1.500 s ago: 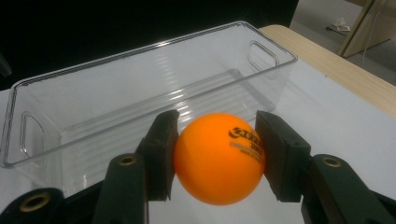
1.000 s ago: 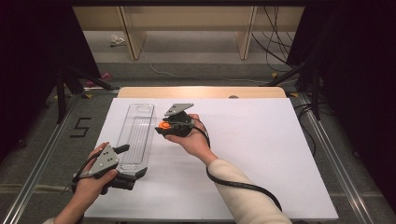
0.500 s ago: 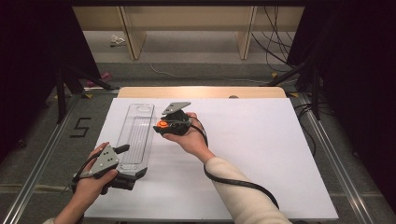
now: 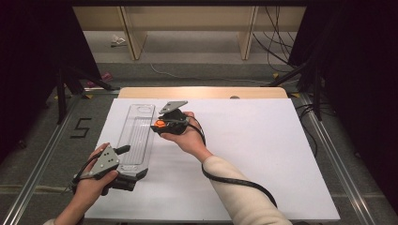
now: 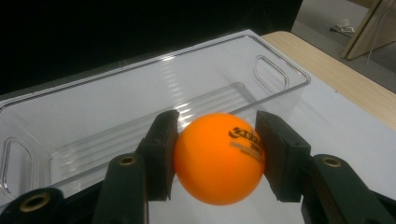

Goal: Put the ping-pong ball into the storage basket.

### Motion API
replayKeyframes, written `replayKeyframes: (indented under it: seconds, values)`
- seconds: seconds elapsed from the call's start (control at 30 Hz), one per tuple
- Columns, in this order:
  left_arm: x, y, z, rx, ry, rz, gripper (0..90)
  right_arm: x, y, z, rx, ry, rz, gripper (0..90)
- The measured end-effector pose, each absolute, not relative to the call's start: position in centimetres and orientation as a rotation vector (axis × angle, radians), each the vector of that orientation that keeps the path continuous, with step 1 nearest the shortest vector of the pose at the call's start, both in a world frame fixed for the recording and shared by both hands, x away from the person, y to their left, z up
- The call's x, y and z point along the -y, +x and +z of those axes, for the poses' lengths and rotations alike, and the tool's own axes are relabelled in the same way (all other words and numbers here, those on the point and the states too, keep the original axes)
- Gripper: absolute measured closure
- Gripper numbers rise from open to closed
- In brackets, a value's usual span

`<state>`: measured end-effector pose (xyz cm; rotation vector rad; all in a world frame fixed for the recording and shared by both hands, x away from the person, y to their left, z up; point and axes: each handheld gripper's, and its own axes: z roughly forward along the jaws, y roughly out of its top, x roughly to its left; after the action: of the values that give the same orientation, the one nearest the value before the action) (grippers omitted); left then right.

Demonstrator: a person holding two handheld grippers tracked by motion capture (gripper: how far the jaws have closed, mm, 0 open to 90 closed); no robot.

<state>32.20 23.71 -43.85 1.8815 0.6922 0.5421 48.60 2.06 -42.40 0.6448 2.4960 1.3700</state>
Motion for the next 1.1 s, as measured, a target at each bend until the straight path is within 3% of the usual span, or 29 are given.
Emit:
replayKeyframes:
  seconds: [1.1]
  values:
    - [-23.7,32.2,-43.8,-0.689,1.882,0.543,0.0,-3.8,49.1,-42.1,-2.511,0.623,1.361,51.5]
